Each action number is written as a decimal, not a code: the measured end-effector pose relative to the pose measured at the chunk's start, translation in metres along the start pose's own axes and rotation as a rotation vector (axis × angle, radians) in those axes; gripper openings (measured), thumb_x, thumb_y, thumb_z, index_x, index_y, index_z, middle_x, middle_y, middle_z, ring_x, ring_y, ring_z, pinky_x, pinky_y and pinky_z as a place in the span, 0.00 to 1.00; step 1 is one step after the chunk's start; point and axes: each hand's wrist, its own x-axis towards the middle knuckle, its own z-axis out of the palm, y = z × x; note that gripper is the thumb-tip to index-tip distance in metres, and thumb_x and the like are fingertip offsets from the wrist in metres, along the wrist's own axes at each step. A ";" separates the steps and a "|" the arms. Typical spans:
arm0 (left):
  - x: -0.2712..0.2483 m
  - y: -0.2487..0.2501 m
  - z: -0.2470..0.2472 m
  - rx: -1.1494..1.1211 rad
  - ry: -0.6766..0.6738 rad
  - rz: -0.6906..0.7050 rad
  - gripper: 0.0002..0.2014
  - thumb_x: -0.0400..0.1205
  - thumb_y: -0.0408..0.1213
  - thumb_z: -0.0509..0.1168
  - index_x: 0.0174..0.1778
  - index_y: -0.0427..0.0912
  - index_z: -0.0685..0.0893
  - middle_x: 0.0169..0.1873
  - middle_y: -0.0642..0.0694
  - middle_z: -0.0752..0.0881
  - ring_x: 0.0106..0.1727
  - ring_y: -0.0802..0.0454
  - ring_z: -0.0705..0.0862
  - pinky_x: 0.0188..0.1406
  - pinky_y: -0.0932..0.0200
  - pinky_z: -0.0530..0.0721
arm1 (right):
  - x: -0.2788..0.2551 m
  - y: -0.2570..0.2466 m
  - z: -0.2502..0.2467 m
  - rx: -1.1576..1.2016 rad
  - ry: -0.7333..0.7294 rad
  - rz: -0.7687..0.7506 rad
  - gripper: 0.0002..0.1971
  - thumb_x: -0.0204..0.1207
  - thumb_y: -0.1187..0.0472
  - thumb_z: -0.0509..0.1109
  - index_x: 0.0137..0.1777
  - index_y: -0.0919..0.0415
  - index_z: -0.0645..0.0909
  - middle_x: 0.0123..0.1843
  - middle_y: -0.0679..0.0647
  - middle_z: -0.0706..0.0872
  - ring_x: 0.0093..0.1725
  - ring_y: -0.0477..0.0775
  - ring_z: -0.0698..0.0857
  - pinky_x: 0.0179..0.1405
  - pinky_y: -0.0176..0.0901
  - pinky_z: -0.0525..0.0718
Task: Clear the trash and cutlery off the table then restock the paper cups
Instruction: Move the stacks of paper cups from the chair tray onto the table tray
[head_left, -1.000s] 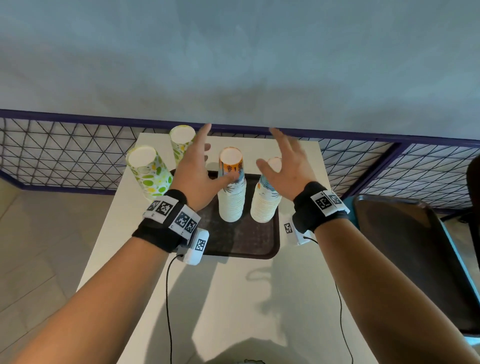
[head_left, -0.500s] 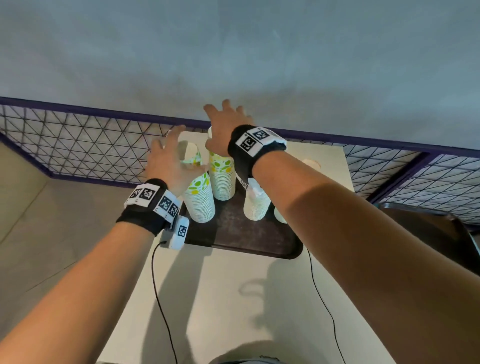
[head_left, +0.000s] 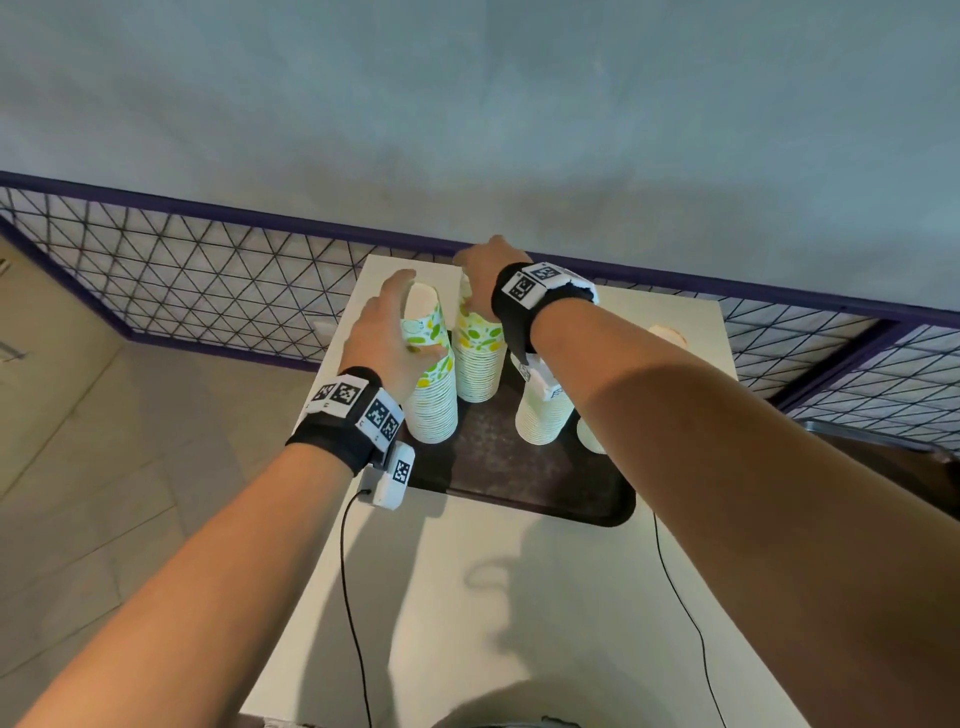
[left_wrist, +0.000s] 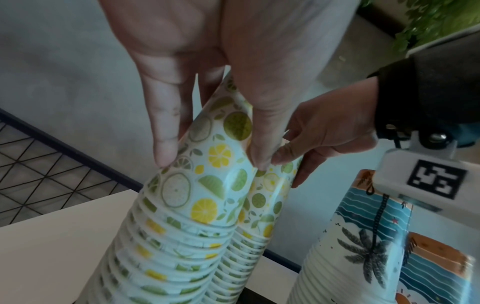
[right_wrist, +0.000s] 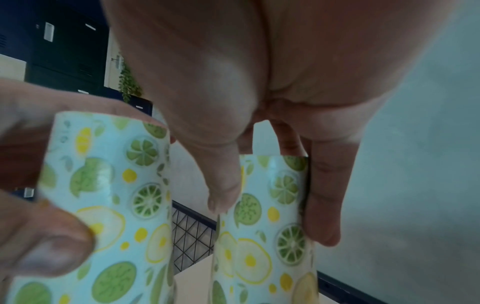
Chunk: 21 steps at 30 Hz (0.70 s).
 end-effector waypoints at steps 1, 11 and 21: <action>0.002 0.000 0.000 0.002 -0.005 0.004 0.46 0.73 0.37 0.82 0.84 0.57 0.64 0.76 0.46 0.78 0.74 0.43 0.80 0.71 0.43 0.82 | -0.001 0.001 0.001 -0.011 -0.016 -0.004 0.33 0.79 0.60 0.74 0.84 0.52 0.70 0.78 0.65 0.72 0.69 0.70 0.84 0.63 0.54 0.84; 0.025 -0.002 -0.008 0.008 -0.045 0.055 0.48 0.73 0.33 0.81 0.87 0.52 0.64 0.82 0.48 0.73 0.80 0.45 0.74 0.78 0.48 0.76 | -0.035 0.005 0.012 -0.018 -0.031 -0.087 0.34 0.83 0.58 0.71 0.87 0.50 0.63 0.79 0.67 0.72 0.74 0.69 0.79 0.66 0.56 0.83; 0.031 -0.001 -0.010 0.074 -0.093 0.111 0.49 0.75 0.36 0.81 0.89 0.52 0.61 0.87 0.49 0.68 0.84 0.45 0.70 0.78 0.54 0.69 | -0.056 0.005 0.017 0.012 -0.024 -0.054 0.33 0.83 0.54 0.71 0.86 0.48 0.62 0.77 0.65 0.70 0.64 0.69 0.85 0.61 0.55 0.88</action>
